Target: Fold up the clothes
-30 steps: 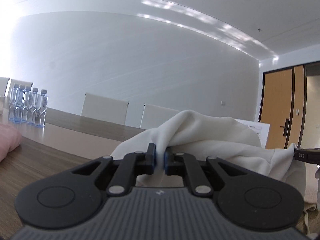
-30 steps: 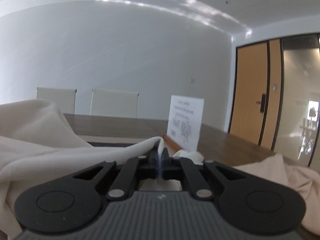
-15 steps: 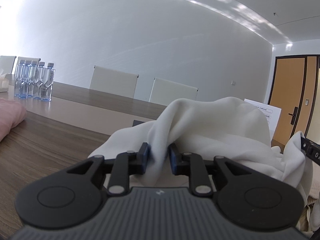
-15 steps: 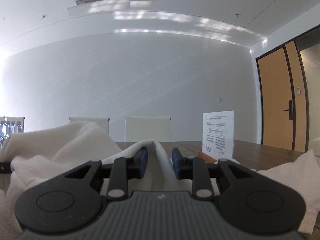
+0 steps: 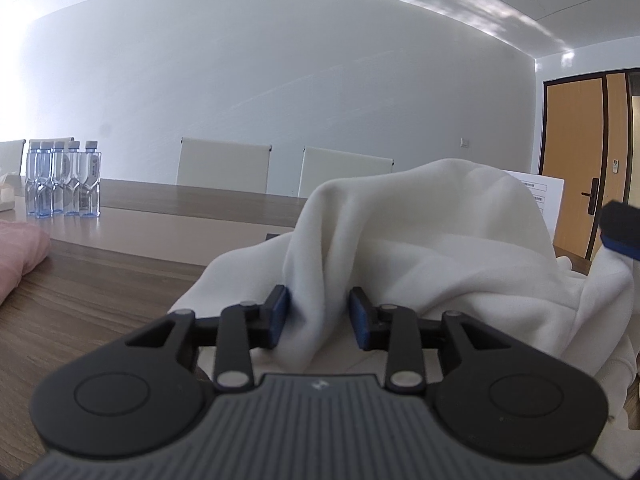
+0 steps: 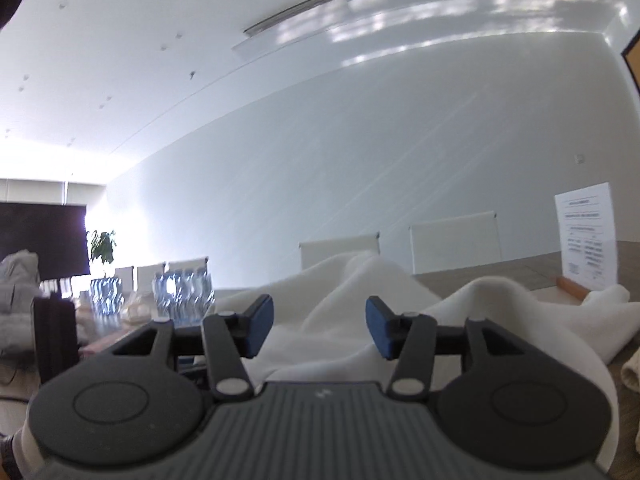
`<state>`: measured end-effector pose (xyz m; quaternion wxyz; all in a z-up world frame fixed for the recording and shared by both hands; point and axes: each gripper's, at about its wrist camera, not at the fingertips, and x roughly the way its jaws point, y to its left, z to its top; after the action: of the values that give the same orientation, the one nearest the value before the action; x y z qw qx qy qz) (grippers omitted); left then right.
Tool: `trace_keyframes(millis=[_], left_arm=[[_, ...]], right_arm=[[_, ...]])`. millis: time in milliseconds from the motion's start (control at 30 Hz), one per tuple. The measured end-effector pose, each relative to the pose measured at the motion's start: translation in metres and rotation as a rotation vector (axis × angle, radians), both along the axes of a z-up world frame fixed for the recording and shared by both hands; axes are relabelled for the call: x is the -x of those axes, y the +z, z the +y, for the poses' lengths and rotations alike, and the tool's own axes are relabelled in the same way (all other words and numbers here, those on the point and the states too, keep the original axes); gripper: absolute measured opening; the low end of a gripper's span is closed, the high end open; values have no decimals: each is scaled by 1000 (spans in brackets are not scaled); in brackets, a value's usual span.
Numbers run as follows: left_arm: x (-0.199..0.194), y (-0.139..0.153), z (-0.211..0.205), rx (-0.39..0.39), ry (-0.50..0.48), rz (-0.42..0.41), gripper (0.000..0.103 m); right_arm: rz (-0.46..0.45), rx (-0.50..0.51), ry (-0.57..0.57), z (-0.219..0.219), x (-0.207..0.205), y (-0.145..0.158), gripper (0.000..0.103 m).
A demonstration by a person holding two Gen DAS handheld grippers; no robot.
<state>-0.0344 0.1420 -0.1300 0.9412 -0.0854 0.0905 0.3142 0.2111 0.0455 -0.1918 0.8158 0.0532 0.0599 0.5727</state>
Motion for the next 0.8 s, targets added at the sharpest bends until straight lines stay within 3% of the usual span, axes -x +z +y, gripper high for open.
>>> trace_keyframes(millis=[100, 200, 533, 633, 800], left_arm=[[-2, 0, 0, 0, -12, 20, 34], [-3, -1, 0, -8, -15, 32, 36], [-4, -4, 1, -14, -22, 52, 44], [-4, -4, 0, -16, -21, 56, 47], [-5, -6, 2, -11, -22, 63, 48]], right_arm=[[5, 63, 59, 8, 9, -7, 72], [-4, 92, 49, 11, 16, -14, 75], [56, 255, -24, 27, 22, -37, 75], [39, 290, -21, 35, 28, -45, 69], [-4, 312, -12, 35, 40, -53, 35]])
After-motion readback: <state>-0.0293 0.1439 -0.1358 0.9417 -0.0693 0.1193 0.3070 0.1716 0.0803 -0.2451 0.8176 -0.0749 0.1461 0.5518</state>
